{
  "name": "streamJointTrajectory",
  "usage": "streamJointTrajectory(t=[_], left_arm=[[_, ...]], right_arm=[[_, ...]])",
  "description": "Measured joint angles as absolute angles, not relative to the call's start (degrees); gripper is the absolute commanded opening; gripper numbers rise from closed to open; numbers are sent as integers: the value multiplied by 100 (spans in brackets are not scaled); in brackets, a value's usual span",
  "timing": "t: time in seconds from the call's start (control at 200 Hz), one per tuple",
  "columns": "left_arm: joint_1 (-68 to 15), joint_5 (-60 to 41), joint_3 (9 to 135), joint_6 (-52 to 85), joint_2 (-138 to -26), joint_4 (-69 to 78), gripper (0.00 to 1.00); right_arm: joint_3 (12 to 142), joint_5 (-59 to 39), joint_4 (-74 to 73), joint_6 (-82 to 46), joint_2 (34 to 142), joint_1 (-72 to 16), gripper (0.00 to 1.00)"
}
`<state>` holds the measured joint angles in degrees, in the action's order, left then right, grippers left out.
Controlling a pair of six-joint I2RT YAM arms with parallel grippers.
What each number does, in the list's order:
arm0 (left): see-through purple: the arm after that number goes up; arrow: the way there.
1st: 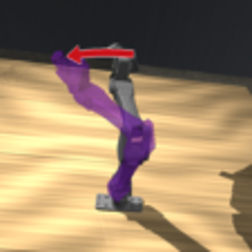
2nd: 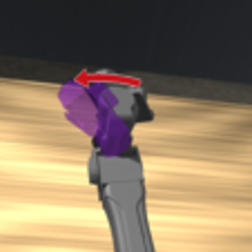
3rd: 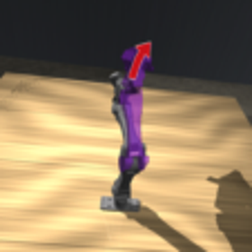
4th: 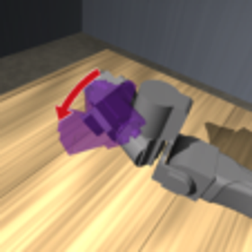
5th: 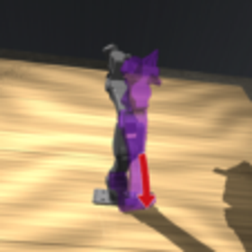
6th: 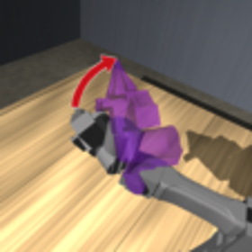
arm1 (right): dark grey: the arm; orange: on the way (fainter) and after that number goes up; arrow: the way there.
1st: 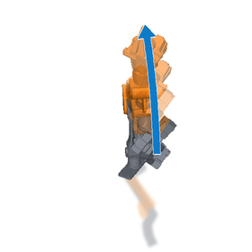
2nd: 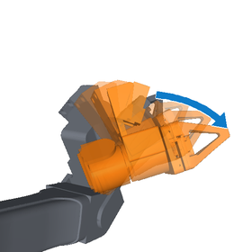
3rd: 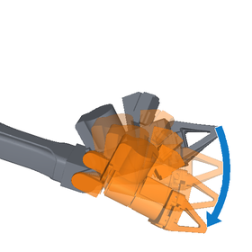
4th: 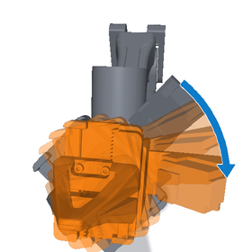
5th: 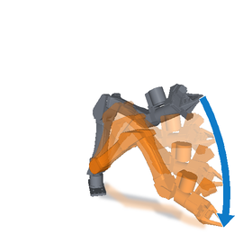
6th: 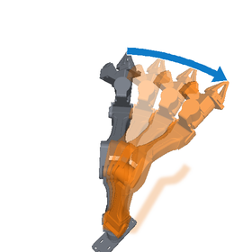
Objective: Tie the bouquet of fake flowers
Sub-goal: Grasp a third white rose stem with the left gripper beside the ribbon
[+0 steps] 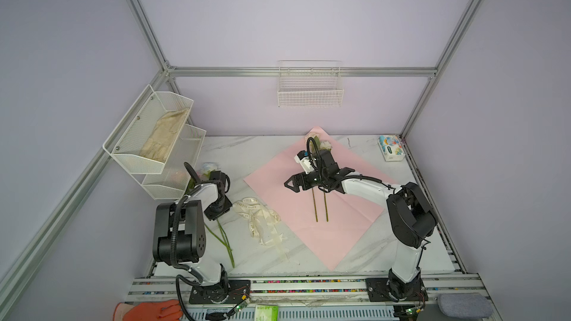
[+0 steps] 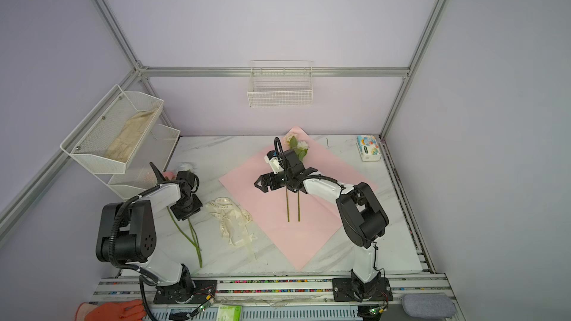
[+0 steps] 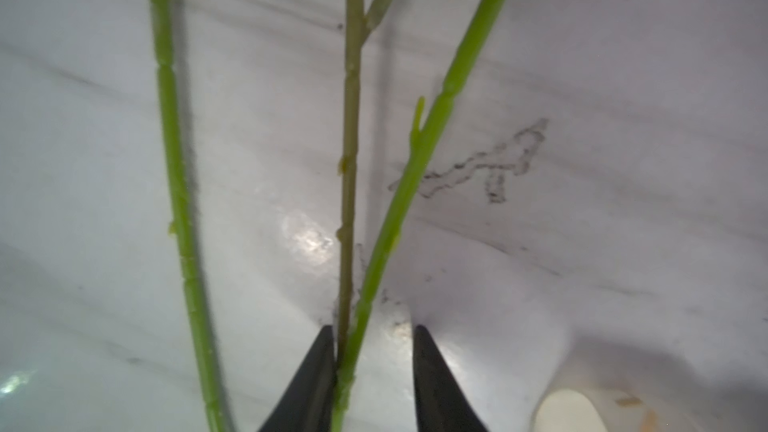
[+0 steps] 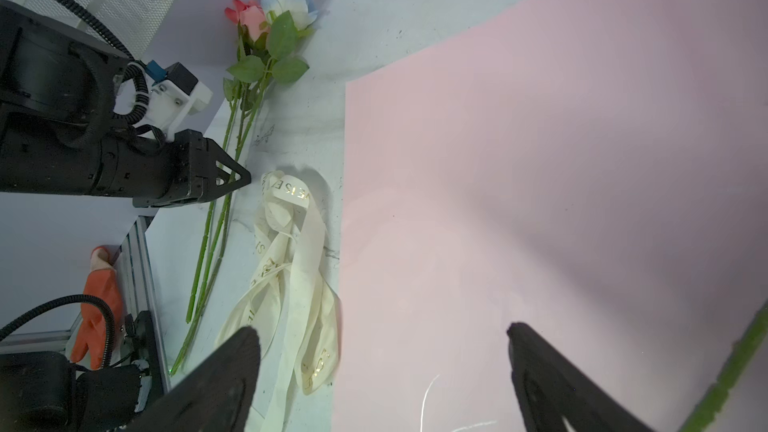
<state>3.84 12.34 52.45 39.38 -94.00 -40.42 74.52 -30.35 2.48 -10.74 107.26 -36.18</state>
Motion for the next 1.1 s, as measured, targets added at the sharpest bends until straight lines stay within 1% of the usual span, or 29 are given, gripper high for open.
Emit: streamJointTrajectory(t=[0.02,0.105,0.145,0.27,0.295,0.32,0.39,0.485,0.555,0.65,0.735,0.95,1.1], left_arm=[[340,1219,5245,3938,-9402,-4021,20],[174,1155,5260,3913,-9417,-3968,19],[108,1146,5269,3887,-9426,-3959,16],[-62,1125,5371,3824,-9494,-4001,15],[-91,1125,5393,3817,-9507,-4018,11],[-119,1127,5419,3830,-9524,-4045,10],[-174,1135,5465,3817,-9548,-4123,11],[-226,1186,5483,3817,-9544,-4268,15],[-239,1225,5487,3830,-9529,-4412,13],[-239,1229,5487,3828,-9504,-4622,13],[-239,1227,5487,3824,-9485,-4770,7],[-239,1238,5487,3789,-9161,-5006,11],[-239,1245,5487,3787,-8986,-5092,12]], right_arm=[[7452,-3022,250,-1074,10726,-3618,95],[7450,-2965,248,-1076,10726,-3618,95],[7443,-2947,246,-1076,10726,-3618,95],[7422,-2930,250,-1076,10726,-3618,95],[7417,-2930,246,-1076,10726,-3618,95],[7411,-2930,246,-1076,10726,-3618,95],[7400,-2923,250,-1076,10724,-3618,95],[7397,-2908,252,-1074,10722,-3618,95],[7397,-2904,252,-1076,10715,-3618,95],[7397,-2888,255,-1076,10713,-3618,95],[7397,-2886,259,-1076,10713,-3618,95],[7397,-2823,279,-1076,10713,-3618,95],[7397,-2808,283,-1079,10713,-3618,95]])
